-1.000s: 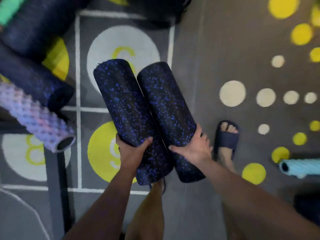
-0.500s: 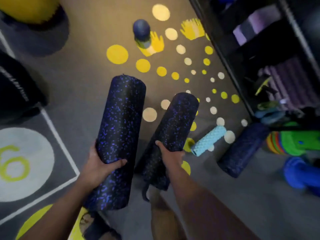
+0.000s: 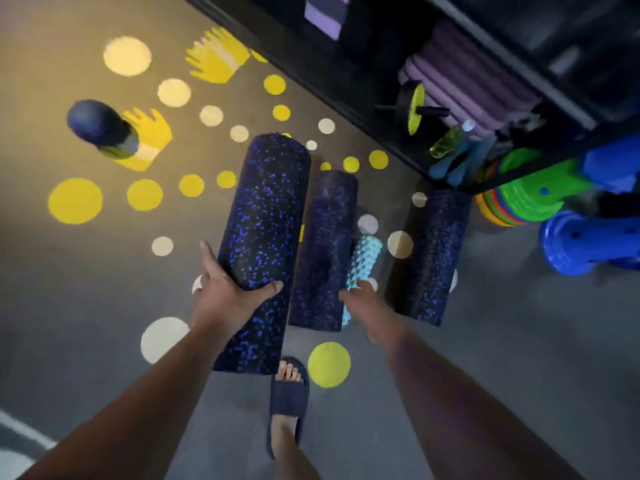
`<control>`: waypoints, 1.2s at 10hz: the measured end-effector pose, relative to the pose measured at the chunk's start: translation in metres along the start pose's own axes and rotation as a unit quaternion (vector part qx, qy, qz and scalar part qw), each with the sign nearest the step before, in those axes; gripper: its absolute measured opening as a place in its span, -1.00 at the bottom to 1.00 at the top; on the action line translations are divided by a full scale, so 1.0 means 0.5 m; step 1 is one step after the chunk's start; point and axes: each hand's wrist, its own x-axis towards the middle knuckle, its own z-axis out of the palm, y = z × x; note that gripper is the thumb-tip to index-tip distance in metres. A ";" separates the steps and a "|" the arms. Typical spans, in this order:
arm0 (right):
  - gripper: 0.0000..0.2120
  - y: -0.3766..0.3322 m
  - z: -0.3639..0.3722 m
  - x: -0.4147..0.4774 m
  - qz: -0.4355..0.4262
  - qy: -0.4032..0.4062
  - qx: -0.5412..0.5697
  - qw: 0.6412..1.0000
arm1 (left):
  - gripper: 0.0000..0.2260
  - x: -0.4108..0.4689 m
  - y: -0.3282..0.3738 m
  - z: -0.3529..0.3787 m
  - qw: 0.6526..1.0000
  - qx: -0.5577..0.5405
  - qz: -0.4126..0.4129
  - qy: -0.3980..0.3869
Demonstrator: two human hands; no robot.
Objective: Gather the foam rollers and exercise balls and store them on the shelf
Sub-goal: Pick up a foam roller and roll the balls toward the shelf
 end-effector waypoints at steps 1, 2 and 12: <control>-0.87 0.050 -0.001 0.011 0.032 0.003 0.036 0.999 | 0.28 0.030 0.100 0.020 0.995 0.070 0.057 0.042; -0.60 0.118 0.027 0.007 0.015 0.020 0.009 1.000 | -0.07 0.054 0.150 0.021 0.974 0.177 0.129 0.065; -0.52 0.079 1.326 -0.840 -0.285 -0.199 -0.462 0.816 | -0.69 -0.456 -1.202 -0.802 0.896 -0.313 -0.201 0.243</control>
